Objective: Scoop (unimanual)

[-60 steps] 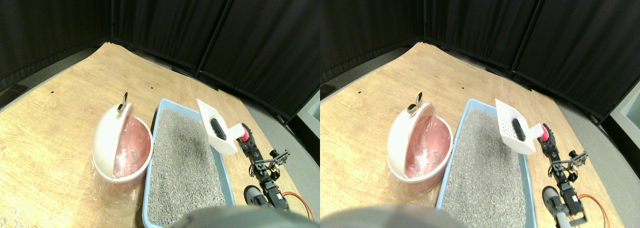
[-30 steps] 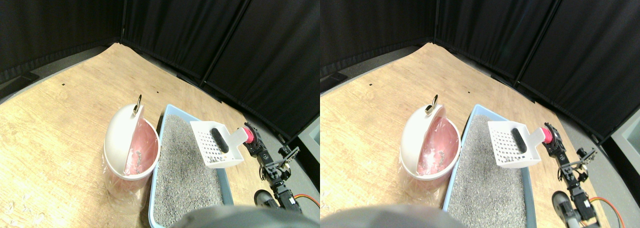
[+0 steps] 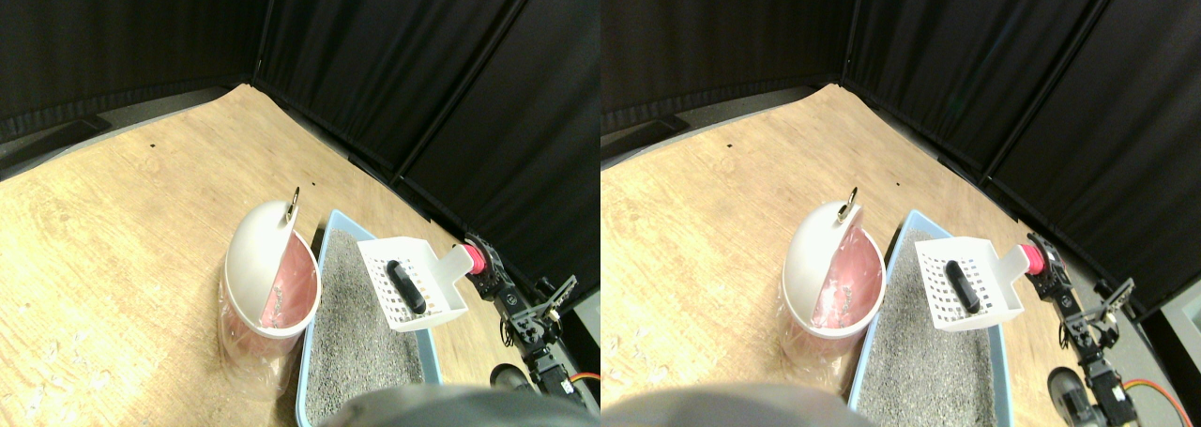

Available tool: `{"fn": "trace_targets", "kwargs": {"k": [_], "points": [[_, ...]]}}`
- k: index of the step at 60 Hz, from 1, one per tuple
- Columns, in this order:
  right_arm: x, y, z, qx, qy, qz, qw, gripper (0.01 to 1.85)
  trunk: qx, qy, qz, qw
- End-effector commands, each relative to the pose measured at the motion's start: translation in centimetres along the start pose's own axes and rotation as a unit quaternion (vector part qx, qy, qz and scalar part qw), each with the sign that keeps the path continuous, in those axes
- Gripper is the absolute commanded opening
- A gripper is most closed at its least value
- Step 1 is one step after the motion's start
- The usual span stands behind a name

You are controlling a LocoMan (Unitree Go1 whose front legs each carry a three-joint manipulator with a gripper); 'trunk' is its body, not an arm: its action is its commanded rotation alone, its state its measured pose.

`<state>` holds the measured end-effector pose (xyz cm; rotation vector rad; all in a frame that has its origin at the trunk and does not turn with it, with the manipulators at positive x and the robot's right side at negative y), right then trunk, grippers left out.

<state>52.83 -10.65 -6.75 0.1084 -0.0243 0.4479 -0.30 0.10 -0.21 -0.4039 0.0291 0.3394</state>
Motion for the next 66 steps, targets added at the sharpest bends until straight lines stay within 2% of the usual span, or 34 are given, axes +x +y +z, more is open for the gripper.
{"fn": "trace_targets", "kwargs": {"k": [1, 7, 14, 23, 33, 39, 43, 51, 66], "points": [[-0.3, 0.7, 0.3, 0.021, -0.018, 0.018, 0.999, 0.06, -0.006, 0.0052, 0.022, 0.9997], [0.0, 1.5, 0.1, 0.019, -0.002, 0.034, 0.999, 0.06, -0.015, 0.0026, 0.034, 0.9993], [0.5, 2.4, -0.2, 0.012, 0.013, 0.044, 0.999, 0.06, -0.022, 0.0033, 0.044, 0.9988], [1.0, 3.4, -0.5, -0.008, 0.04, 0.037, 0.998, 0.06, -0.029, 0.0041, 0.052, 0.9982], [1.5, 4.0, -1.0, -0.047, 0.063, 0.038, 0.996, 0.06, -0.035, 0.0049, 0.057, 0.9978], [2.1, 4.5, -1.2, -0.067, 0.084, 0.019, 0.994, 0.06, -0.037, 0.0061, 0.06, 0.9975], [2.3, 4.7, -1.3, -0.075, 0.088, 0.015, 0.993, 0.06, -0.04, 0.0085, 0.061, 0.9973], [3.0, 5.0, -1.6, -0.093, 0.094, 0.012, 0.991, 0.06, -0.043, 0.0071, 0.063, 0.9971], [3.9, 6.0, -1.4, -0.14, 0.11, 0.037, 0.983, 0.06, -0.049, 0.0062, 0.066, 0.9966]]}}
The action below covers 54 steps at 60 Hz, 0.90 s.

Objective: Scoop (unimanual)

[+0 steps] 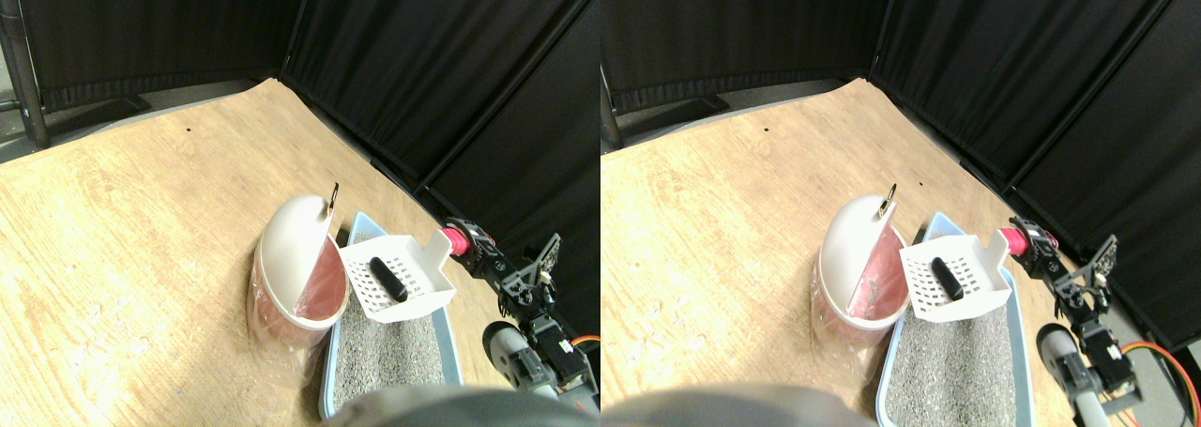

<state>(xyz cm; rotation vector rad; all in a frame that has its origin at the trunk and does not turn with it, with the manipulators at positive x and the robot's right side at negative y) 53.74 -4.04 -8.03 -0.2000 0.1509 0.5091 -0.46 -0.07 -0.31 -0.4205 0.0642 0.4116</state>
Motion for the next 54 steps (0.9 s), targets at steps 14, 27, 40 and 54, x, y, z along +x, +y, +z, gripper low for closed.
{"fn": "trace_targets", "kwargs": {"k": [14, 27, 40, 54], "points": [[0.4, 1.1, 1.5, -0.065, 0.012, 0.018, 0.998, 0.06, -0.049, -0.0028, 0.029, 0.9984], [0.6, 1.7, 1.5, -0.1, 0.025, 0.011, 0.995, 0.06, -0.052, -0.004, 0.03, 0.9982], [1.1, 2.2, 1.9, -0.101, 0.042, 0.009, 0.994, 0.06, -0.058, -0.0045, 0.035, 0.9977], [1.5, 2.7, 2.3, -0.121, 0.05, 0.021, 0.991, 0.06, -0.062, -0.005, 0.041, 0.9972]]}}
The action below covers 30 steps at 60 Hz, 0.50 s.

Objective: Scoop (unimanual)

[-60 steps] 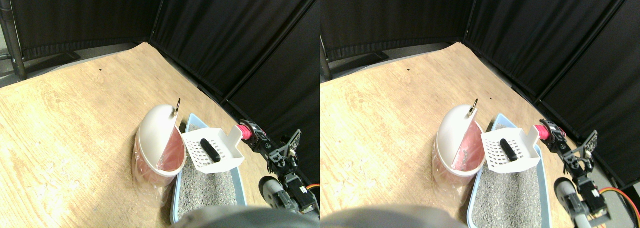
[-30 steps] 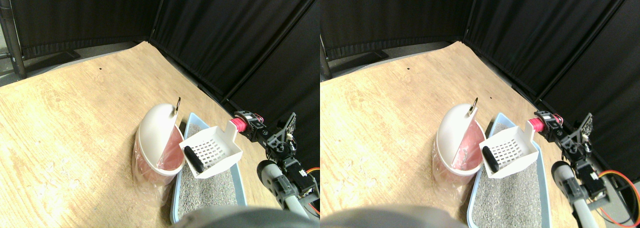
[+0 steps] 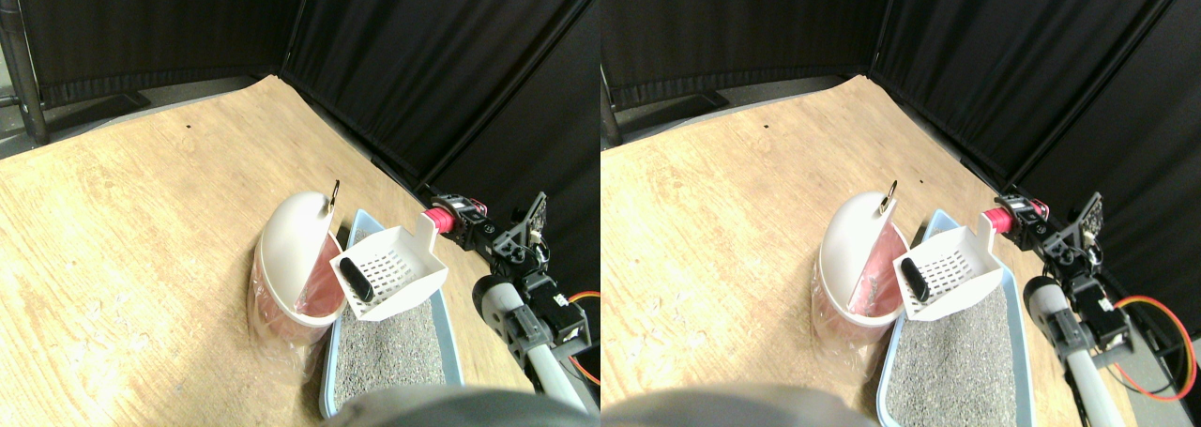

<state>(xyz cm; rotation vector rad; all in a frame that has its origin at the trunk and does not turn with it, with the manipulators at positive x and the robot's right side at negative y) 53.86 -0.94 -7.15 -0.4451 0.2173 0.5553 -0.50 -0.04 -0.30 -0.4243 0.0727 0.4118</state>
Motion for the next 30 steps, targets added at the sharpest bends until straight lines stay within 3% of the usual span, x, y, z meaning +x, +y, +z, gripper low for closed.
{"fn": "trace_targets", "kwargs": {"k": [1, 14, 18, 30], "points": [[0.0, 0.1, 0.9, -0.011, -0.01, -0.002, 1.0, 0.06, -0.061, -0.0093, 0.04, 0.9973], [-0.4, 0.6, 1.7, -0.074, -0.04, -0.011, 0.996, 0.06, -0.062, -0.0128, 0.039, 0.9972], [-0.8, 1.0, 2.4, -0.086, -0.032, -0.038, 0.995, 0.06, -0.062, -0.0141, 0.038, 0.9972], [-1.0, 1.5, 3.0, -0.097, -0.033, -0.054, 0.993, 0.06, -0.066, -0.0171, 0.041, 0.9968]]}}
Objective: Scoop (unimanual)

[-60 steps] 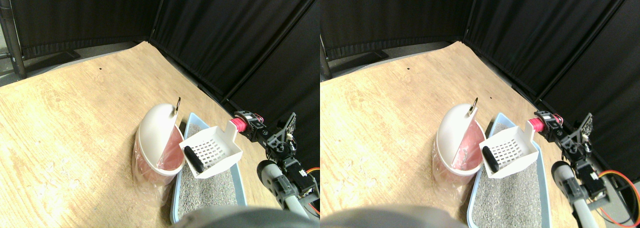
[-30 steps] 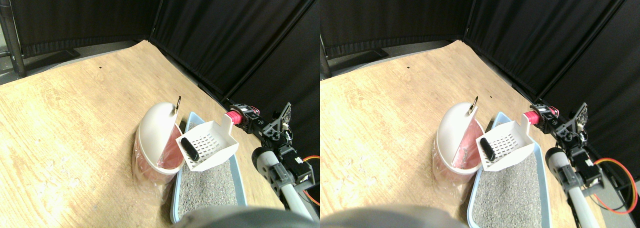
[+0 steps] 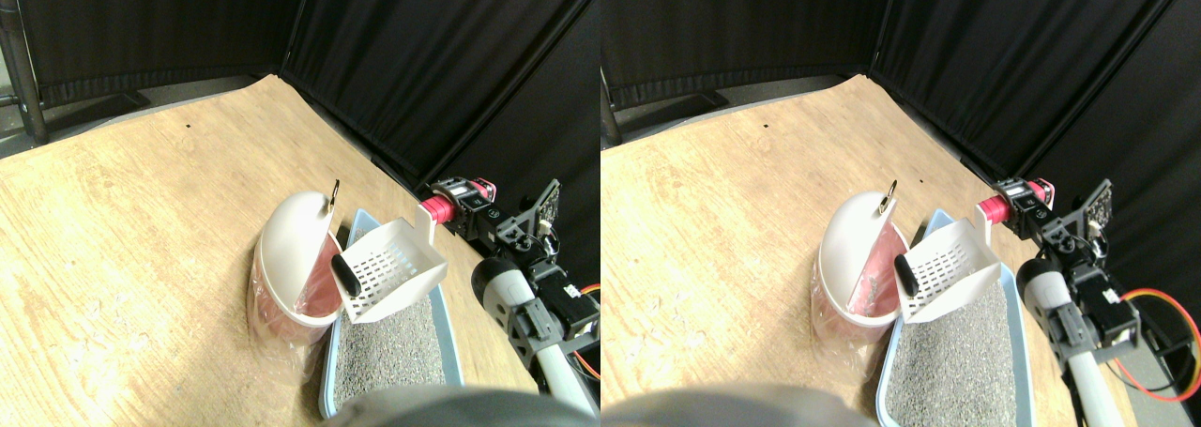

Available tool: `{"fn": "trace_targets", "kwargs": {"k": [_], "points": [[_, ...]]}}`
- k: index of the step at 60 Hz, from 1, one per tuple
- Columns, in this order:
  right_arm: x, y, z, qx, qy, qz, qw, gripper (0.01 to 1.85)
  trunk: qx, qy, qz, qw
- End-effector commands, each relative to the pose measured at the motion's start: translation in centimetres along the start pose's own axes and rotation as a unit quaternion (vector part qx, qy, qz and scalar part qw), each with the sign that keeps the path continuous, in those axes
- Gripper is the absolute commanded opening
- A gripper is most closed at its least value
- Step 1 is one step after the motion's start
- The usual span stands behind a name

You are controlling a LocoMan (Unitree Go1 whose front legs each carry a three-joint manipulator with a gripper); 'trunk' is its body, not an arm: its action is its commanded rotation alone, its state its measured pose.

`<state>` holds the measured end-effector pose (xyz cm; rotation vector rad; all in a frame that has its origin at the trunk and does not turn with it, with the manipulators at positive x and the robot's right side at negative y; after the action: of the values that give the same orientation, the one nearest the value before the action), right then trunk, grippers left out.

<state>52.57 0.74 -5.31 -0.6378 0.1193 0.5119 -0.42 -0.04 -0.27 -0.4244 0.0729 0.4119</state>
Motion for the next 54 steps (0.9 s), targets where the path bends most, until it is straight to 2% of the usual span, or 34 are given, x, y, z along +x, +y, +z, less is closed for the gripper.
{"fn": "trace_targets", "kwargs": {"k": [1, 7, 26, 46, 51, 54], "points": [[-0.2, 0.0, 0.7, 0.004, -0.015, -0.023, 1.0, 0.06, -0.066, -0.0171, 0.041, 0.9968], [-0.1, 0.0, 0.9, 0.004, -0.011, -0.033, 0.999, 0.06, -0.067, -0.0185, 0.041, 0.9967], [0.2, -0.2, 0.7, 0.007, -0.002, -0.032, 0.999, 0.06, -0.066, -0.0184, 0.043, 0.9967], [-0.6, -1.7, -2.4, 0.104, -0.063, -0.026, 0.992, 0.06, -0.037, -0.0129, 0.016, 0.9991], [-0.9, -2.2, -3.2, 0.131, -0.08, -0.031, 0.988, 0.06, -0.028, -0.0111, 0.006, 0.9995], [-1.3, -2.6, -3.8, 0.148, -0.09, -0.048, 0.984, 0.06, -0.018, -0.0096, -0.004, 0.9998]]}}
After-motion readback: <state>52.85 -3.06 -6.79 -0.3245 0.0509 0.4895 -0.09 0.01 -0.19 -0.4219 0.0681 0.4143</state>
